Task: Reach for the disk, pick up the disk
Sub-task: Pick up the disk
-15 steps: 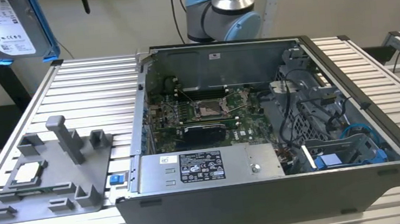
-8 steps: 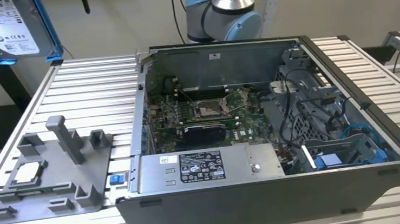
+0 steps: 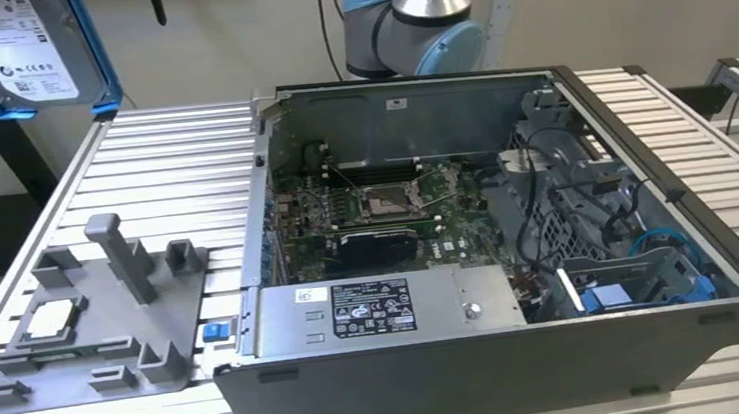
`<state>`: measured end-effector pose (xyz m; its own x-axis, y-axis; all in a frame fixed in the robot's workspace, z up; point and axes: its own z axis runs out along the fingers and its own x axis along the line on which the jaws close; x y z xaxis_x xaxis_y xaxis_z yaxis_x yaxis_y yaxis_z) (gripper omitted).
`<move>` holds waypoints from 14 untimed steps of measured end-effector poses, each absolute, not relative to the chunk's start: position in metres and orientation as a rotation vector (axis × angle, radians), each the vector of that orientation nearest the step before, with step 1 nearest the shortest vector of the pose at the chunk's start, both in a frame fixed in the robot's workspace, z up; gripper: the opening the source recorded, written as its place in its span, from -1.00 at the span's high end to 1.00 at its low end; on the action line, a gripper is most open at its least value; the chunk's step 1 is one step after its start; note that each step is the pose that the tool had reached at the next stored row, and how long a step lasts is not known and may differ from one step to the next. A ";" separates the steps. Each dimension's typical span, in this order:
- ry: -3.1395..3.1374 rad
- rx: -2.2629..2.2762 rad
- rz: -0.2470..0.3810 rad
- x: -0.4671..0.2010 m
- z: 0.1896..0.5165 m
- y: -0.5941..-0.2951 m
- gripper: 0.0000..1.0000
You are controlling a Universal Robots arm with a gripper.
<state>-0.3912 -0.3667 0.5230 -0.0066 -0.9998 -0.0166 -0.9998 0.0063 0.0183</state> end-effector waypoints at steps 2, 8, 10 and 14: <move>-2.228 2.213 -0.039 -0.390 0.523 -0.367 1.00; -2.228 2.213 -0.039 -0.385 0.523 -0.367 1.00; -2.228 2.213 -0.039 -0.384 0.523 -0.367 1.00; -2.228 2.213 -0.039 -0.381 0.523 -0.367 1.00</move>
